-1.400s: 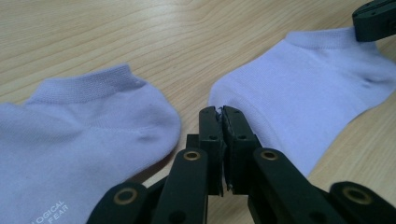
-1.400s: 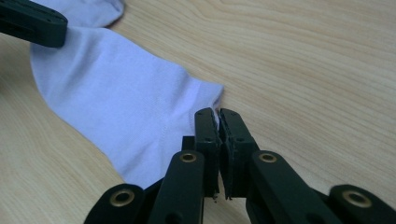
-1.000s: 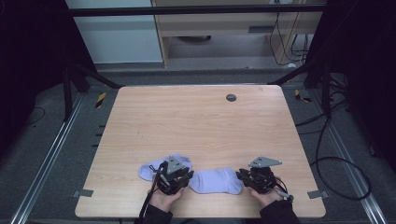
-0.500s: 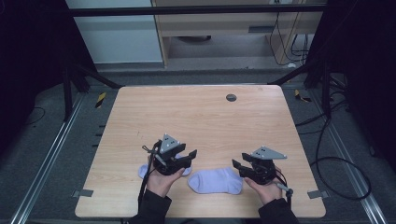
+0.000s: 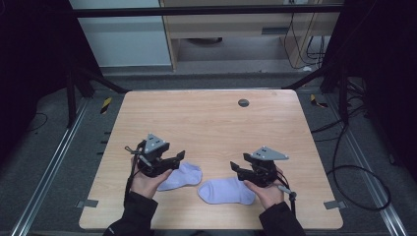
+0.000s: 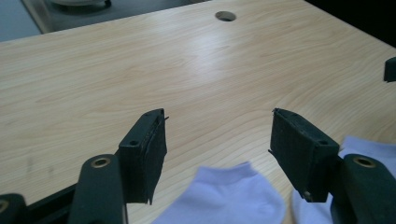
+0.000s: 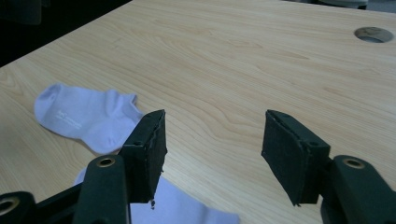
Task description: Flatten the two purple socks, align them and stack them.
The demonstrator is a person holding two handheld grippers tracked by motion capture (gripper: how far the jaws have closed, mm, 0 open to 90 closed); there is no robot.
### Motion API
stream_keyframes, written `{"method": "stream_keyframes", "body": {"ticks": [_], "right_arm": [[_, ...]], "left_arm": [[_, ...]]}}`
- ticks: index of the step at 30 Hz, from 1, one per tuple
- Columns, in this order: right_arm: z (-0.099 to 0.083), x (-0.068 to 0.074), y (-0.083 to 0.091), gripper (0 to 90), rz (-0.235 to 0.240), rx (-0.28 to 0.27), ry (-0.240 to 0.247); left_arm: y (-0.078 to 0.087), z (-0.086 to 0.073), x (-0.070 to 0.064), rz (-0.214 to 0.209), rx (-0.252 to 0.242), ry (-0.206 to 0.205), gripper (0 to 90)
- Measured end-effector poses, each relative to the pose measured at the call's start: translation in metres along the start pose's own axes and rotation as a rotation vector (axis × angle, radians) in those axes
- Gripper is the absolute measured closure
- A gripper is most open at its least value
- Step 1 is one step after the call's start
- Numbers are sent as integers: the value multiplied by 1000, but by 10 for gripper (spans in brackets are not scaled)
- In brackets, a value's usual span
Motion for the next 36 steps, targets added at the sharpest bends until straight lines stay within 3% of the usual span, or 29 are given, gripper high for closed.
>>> {"method": "stream_keyframes", "body": {"ticks": [3,11,15,19,20,28,36], "right_arm": [[3,9,-9,401,11,8,10],[13,40,-37,416,41,30,32],[12,53,-52,430,52,56,48],[10,61,-62,444,57,74,53],[9,65,-69,453,63,85,53],[-4,79,-93,512,68,146,61],[-15,80,-113,575,33,192,80]], "left_arm": [[8,-11,13,29,23,-13,335],[29,-44,43,81,30,4,332],[32,-54,49,93,22,25,339],[29,-70,56,98,28,46,342],[25,-79,59,103,49,48,350],[10,-103,66,130,118,47,393],[3,-116,70,123,166,44,474]]}}
Point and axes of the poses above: each handheld gripper's, and its own axes: y roughly backward along the jaws, z roughly out of its top, x roughly to its left, the point moved 6 cm from there along -y, roughly forward along the jaws, and after that the axes turned 1 degree about -y, right-handed, at the moved point
